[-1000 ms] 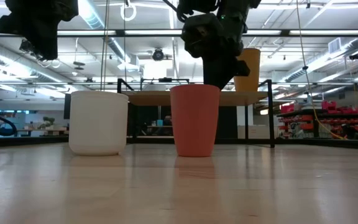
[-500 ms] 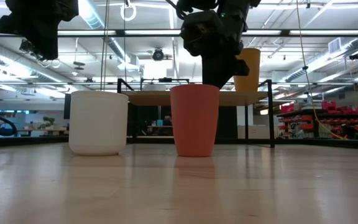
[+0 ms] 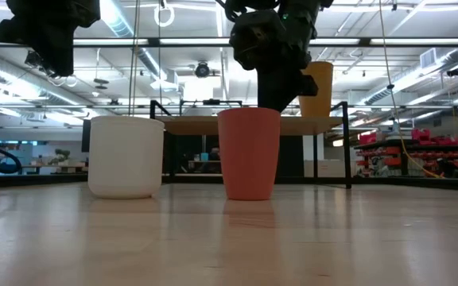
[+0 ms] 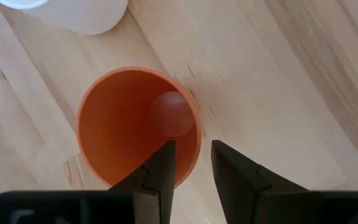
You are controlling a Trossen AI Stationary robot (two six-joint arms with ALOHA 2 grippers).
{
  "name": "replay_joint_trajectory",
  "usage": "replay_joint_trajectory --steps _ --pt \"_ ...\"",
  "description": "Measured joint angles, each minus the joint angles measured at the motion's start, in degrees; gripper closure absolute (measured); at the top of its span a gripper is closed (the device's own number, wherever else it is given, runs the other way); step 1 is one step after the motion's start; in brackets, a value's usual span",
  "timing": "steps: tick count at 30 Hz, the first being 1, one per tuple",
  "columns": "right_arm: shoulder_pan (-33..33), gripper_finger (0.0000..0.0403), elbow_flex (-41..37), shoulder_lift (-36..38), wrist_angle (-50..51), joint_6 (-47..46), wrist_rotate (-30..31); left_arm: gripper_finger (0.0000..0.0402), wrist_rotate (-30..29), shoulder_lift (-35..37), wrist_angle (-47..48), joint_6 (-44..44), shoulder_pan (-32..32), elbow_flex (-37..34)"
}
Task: Stack small to large cups/mugs on shelf
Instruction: Put the orange cup on the shelf
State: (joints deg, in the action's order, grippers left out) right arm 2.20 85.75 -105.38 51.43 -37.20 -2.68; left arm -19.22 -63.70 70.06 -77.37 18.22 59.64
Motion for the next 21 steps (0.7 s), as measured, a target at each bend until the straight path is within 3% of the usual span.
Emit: replay_joint_trajectory --steps 21 --pt "0.19 0.0304 -4.32 -0.07 -3.99 -0.71 -0.85 0.0349 0.00 0.00 -0.02 -0.03 0.02 0.00"
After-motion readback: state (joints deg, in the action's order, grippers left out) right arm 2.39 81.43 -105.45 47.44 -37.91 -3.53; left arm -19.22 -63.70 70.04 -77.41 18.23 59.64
